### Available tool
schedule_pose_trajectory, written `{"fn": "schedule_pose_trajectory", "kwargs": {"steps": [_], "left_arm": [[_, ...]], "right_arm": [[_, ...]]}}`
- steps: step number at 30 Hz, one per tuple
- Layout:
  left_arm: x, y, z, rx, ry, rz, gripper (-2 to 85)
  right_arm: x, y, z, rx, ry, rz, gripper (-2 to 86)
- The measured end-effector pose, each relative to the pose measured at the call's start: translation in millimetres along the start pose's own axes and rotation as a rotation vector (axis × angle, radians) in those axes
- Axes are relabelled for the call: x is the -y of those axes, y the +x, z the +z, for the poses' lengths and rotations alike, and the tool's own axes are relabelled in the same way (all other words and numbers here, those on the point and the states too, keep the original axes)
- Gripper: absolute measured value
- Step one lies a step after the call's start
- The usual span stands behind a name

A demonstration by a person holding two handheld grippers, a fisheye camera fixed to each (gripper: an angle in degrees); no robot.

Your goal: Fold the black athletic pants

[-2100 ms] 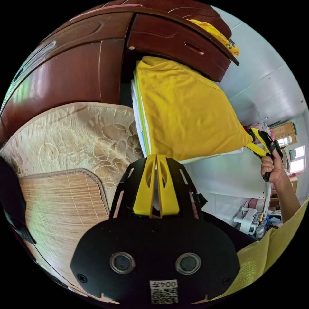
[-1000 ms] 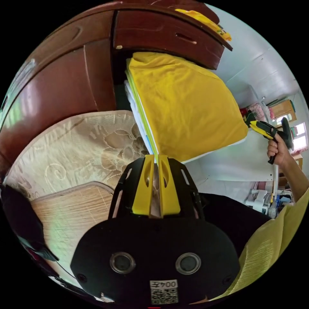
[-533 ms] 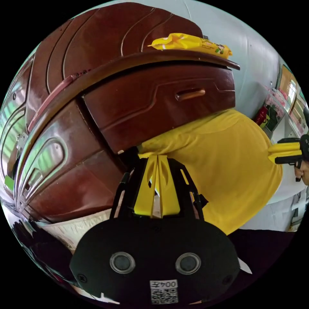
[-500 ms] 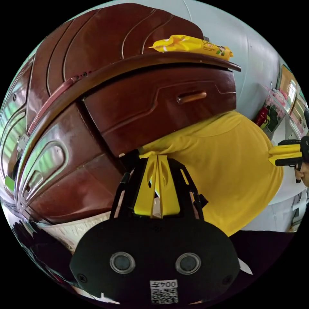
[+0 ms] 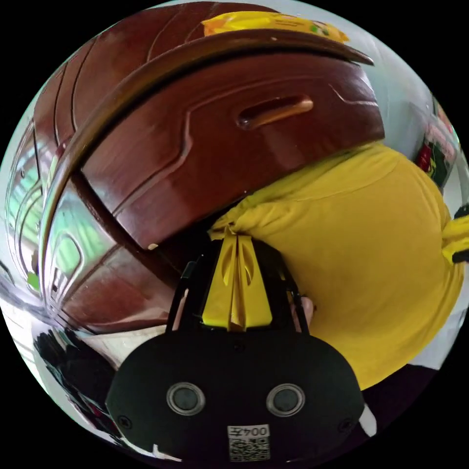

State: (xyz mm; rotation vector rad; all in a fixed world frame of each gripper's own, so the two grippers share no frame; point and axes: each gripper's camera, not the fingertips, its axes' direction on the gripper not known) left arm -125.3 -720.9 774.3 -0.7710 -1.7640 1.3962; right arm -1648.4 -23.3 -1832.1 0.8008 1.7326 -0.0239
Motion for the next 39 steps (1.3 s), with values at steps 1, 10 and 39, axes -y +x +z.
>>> {"fn": "schedule_pose_trajectory", "kwargs": {"steps": [1, 10, 39], "left_arm": [[4, 0, 4, 0.006, -0.007, 0.04, 0.2], [27, -22, -17, -0.036, -0.199, 0.043, 3.9], [-450, 255, -553, 0.592, -0.419, -1.438, 7.5]], "right_arm": [[1, -3, 0, -0.015, -0.002, -0.025, 7.8], [-4, 0, -3, -0.066, -0.019, -0.084, 7.5], [-130, -108, -115, 0.351, 0.117, -0.947, 9.0]]}}
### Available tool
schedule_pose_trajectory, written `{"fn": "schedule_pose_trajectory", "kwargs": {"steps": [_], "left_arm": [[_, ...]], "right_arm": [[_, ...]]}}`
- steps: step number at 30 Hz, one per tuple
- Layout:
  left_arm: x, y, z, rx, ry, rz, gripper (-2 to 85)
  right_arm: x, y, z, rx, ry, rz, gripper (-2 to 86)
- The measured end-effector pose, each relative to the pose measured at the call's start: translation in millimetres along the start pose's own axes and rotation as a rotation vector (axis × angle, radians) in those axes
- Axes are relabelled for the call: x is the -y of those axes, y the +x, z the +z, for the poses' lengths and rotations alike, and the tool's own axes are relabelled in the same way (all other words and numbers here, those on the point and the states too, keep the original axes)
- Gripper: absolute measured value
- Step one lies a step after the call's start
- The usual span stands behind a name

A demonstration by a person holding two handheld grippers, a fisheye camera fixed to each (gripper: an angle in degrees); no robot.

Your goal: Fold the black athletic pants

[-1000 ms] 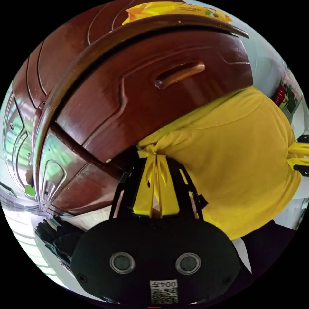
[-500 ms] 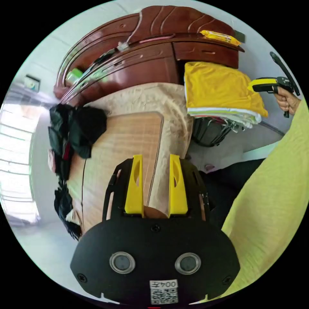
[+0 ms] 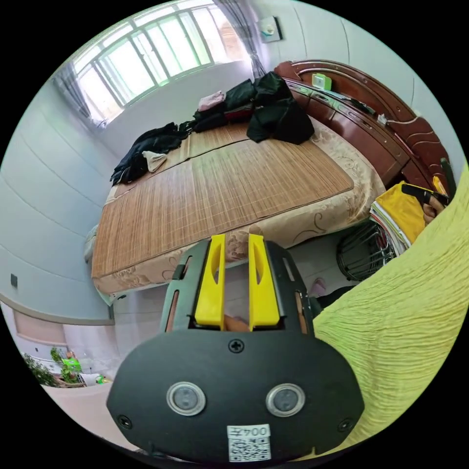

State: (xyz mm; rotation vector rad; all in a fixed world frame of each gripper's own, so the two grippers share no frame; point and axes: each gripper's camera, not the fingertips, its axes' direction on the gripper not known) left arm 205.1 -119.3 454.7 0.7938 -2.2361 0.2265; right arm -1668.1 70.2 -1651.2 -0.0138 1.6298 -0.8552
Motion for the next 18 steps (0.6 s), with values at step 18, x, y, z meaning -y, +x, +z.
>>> {"fn": "schedule_pose_trajectory", "kwargs": {"steps": [18], "left_arm": [[-255, -311, -51, 0.031, 0.25, -0.419, 0.8]], "right_arm": [[-36, -471, 45, 0.228, 0.046, -0.389, 6.2]]}}
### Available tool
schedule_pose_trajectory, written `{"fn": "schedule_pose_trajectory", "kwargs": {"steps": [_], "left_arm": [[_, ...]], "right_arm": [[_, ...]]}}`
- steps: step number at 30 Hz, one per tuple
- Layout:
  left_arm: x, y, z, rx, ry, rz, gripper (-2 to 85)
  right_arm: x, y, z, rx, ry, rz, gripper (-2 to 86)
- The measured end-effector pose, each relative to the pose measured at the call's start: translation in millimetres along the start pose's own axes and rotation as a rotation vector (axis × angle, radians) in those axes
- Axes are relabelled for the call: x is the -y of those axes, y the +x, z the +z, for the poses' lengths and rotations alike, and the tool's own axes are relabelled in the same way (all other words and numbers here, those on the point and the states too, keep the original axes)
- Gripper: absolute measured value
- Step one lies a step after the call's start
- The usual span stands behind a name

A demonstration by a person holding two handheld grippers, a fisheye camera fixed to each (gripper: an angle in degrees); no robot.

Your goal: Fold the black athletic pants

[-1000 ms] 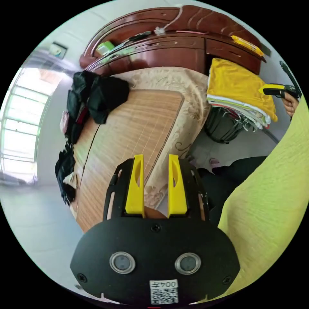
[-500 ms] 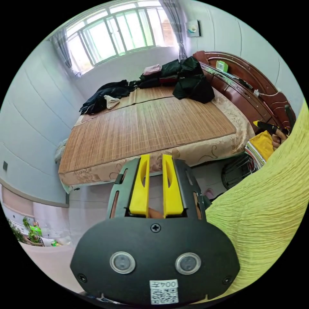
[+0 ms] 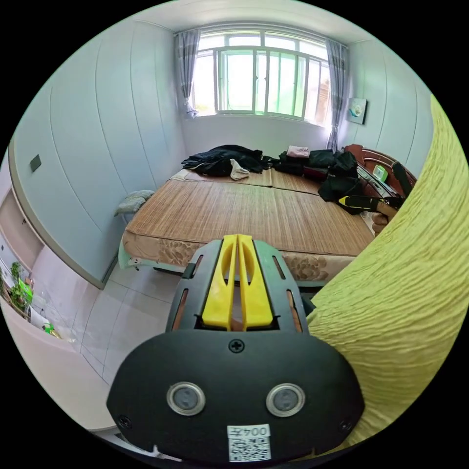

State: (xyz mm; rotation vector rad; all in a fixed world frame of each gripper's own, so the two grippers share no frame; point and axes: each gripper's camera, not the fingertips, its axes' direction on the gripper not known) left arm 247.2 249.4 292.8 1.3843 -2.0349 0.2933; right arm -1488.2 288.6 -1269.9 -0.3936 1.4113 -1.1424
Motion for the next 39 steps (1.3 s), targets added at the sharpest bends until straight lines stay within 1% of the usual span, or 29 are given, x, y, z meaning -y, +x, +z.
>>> {"fn": "schedule_pose_trajectory", "kwargs": {"steps": [5, 8, 11, 14, 16, 20, 24, 25, 28, 30, 32, 35, 39], "left_arm": [[-14, -58, 10, 0.059, 0.003, -0.131, 0.5], [-8, -85, 18, 0.119, 0.012, -0.179, 0.6], [14, -103, 33, 0.164, 0.0, -0.167, 1.0], [47, -115, 56, 0.132, -0.005, -0.095, 2.0], [70, -122, 77, 0.107, -0.004, -0.042, 3.4], [99, -123, 111, 0.015, -0.025, 0.047, 5.8], [131, -115, 149, -0.125, -0.006, 0.22, 6.8], [135, -113, 156, -0.147, -0.002, 0.247, 6.9], [159, -103, 191, -0.287, 0.015, 0.413, 7.0], [168, -97, 208, -0.33, 0.026, 0.477, 7.0], [174, -91, 223, -0.365, 0.026, 0.51, 7.0], [177, -80, 238, -0.431, 0.019, 0.523, 6.9], [165, -54, 247, -0.463, 0.033, 0.599, 6.7]], "right_arm": [[40, -63, 51, 0.007, -0.015, -0.141, 6.3], [65, -91, 87, 0.062, 0.015, -0.161, 7.0], [90, -115, 123, 0.107, 0.026, -0.169, 7.6], [106, -124, 147, 0.169, 0.05, -0.117, 7.8], [109, -125, 158, 0.158, 0.055, -0.105, 8.0], [100, -105, 161, 0.102, 0.05, 0.0, 8.5], [74, -81, 137, 0.003, 0.101, 0.126, 8.6], [61, -73, 125, -0.029, 0.13, 0.187, 8.6], [17, -61, 89, -0.134, 0.199, 0.346, 8.5], [-15, -61, 68, -0.193, 0.23, 0.442, 8.4], [-56, -66, 50, -0.275, 0.229, 0.541, 8.2], [-98, -73, 35, -0.341, 0.21, 0.655, 8.0], [-123, -85, 22, -0.377, 0.228, 0.738, 8.0]]}}
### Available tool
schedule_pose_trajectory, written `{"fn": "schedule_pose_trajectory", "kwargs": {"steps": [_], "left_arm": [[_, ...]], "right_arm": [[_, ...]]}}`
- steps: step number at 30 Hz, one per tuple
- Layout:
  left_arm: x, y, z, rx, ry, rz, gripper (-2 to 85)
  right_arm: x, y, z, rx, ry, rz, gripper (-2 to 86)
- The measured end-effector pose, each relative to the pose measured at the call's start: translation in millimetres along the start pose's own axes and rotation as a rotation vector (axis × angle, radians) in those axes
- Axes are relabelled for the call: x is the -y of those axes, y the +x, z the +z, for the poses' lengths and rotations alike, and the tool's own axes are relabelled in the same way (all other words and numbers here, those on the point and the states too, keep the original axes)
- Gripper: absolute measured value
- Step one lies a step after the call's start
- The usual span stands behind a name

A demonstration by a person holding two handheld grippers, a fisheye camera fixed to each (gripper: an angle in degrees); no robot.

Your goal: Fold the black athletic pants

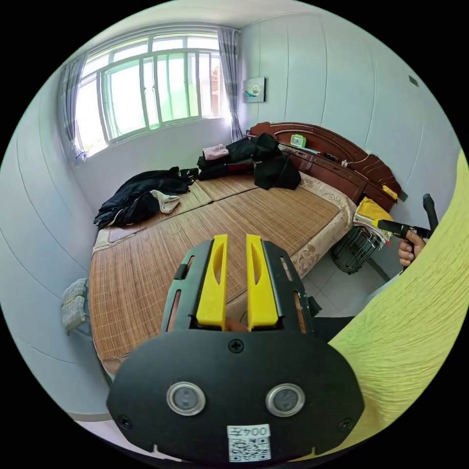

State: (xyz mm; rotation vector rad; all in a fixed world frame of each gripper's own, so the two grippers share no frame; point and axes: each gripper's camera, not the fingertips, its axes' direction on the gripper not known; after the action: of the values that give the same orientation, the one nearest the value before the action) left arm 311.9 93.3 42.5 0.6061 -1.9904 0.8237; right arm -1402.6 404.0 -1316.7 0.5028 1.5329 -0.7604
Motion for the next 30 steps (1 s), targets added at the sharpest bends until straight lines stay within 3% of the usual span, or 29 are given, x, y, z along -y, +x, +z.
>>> {"fn": "schedule_pose_trajectory", "kwargs": {"steps": [5, 16, 25, 30], "left_arm": [[6, 8, 16, -0.052, 0.004, -0.01, 6.8], [20, 42, 44, 0.057, -0.041, -0.086, 6.5], [84, 159, 93, 0.215, -0.063, -0.278, 5.8], [123, 224, 111, 0.262, -0.083, -0.272, 5.2]], "right_arm": [[-4, 1, -17, -0.008, 0.023, 0.016, 8.0], [58, 28, 7, 0.045, -0.001, -0.004, 7.5], [196, 105, 60, 0.184, -0.039, -0.13, 7.1], [255, 153, 76, 0.215, -0.064, -0.163, 6.9]]}}
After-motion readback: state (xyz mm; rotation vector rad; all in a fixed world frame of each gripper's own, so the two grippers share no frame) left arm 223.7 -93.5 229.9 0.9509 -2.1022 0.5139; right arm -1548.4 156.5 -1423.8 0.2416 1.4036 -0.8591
